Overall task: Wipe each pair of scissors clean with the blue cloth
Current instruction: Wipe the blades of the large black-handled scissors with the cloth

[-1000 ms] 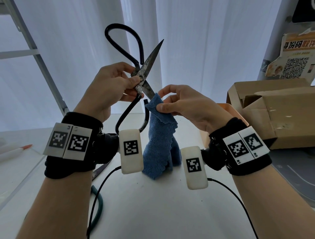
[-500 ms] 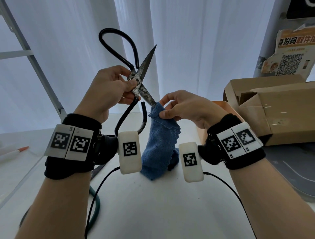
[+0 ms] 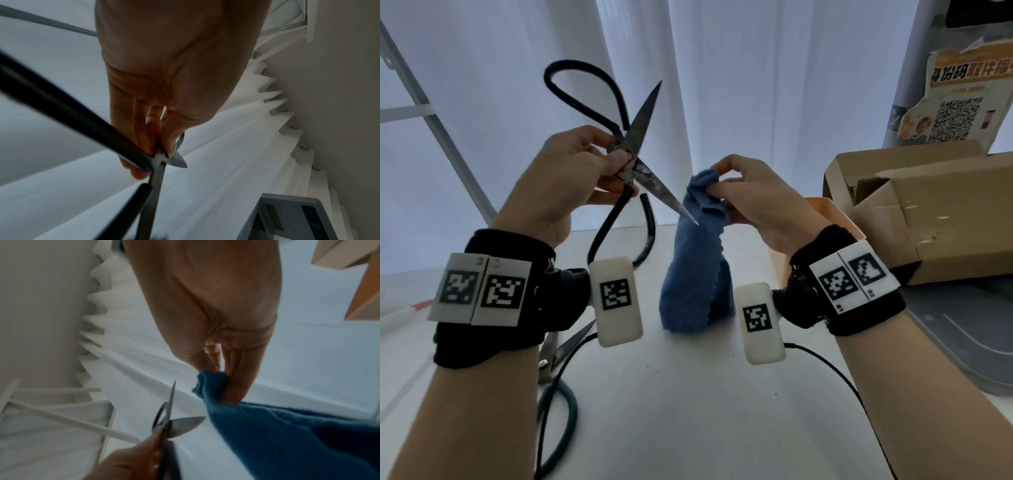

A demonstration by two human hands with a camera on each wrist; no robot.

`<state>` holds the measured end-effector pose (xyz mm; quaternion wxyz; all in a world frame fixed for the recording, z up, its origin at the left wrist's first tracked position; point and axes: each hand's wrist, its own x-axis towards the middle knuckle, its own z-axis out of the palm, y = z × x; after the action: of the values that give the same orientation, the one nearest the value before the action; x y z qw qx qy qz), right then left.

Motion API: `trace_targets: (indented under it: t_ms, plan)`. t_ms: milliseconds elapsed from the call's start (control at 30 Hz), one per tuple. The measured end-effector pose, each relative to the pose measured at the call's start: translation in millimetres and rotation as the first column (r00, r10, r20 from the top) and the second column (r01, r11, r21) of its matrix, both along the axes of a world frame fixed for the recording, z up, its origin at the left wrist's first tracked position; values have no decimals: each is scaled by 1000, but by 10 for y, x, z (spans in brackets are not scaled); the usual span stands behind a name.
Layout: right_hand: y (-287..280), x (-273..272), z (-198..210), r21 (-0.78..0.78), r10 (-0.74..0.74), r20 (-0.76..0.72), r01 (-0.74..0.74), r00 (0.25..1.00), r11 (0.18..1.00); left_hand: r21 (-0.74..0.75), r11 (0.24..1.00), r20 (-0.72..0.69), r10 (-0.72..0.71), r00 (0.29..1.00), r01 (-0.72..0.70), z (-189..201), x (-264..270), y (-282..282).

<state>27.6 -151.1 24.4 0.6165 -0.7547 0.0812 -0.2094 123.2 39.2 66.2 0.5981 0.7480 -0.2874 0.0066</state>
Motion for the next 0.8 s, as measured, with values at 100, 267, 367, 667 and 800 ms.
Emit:
trace_targets:
  t_ms: [100, 267, 367, 667, 800]
  plan:
    - [85, -17, 40, 68, 147, 15, -147, 989, 987, 27, 999, -7, -43, 999, 43, -29, -36, -84]
    - [93, -5, 39, 77, 207, -5, -206, 978, 975, 37, 994, -17, -98, 995, 99, -68, -81, -159]
    - [102, -7, 27, 99, 227, -4, -226, 974, 969, 88, 991, -5, -98, 995, 98, -101, -86, -196]
    - [87, 14, 15, 53, 108, 5, -108, 994, 993, 139, 982, -25, -127, 992, 129, -156, -62, -212]
    - [38, 20, 18, -10, 19, 17, -19, 1000, 1000, 169, 982, -6, -90, 996, 90, -160, -22, -174]
